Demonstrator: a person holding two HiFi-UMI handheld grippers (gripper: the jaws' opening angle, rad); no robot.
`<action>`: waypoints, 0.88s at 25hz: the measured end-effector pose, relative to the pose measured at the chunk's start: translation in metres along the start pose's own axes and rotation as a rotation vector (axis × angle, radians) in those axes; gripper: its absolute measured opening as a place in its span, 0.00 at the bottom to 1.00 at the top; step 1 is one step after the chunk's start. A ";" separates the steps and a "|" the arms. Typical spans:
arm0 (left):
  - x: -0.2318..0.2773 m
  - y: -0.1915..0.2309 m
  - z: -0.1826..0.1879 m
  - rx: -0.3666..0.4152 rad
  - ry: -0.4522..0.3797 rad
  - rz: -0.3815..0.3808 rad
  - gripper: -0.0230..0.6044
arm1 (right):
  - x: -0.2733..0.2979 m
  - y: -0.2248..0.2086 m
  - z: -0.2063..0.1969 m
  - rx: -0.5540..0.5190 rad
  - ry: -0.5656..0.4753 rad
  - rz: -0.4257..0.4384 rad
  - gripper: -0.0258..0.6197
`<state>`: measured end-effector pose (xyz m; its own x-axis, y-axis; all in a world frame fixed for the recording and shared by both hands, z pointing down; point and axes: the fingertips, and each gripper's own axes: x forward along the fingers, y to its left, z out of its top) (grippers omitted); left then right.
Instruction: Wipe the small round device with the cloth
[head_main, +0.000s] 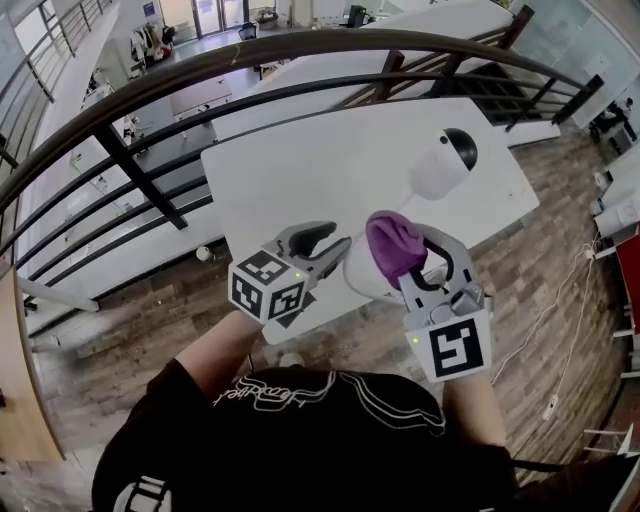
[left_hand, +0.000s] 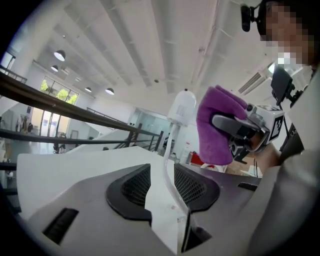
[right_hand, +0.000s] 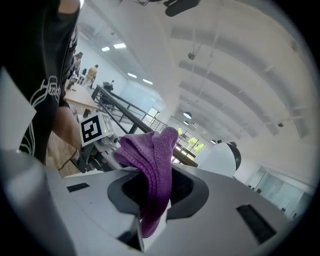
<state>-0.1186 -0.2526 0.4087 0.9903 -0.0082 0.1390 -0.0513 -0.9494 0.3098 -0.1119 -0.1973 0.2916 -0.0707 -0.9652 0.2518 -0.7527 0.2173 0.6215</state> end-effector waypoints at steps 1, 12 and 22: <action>-0.010 0.006 0.007 -0.017 -0.022 0.024 0.26 | -0.001 0.001 0.005 0.066 -0.033 0.015 0.13; -0.077 -0.168 0.030 0.032 -0.156 0.044 0.05 | -0.128 0.033 -0.004 0.496 -0.287 0.235 0.13; -0.071 -0.355 -0.020 0.070 -0.135 0.098 0.05 | -0.291 0.081 -0.039 0.599 -0.360 0.367 0.13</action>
<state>-0.1729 0.0918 0.3080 0.9895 -0.1396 0.0366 -0.1443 -0.9614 0.2343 -0.1271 0.1072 0.2973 -0.5136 -0.8569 0.0444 -0.8573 0.5146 0.0135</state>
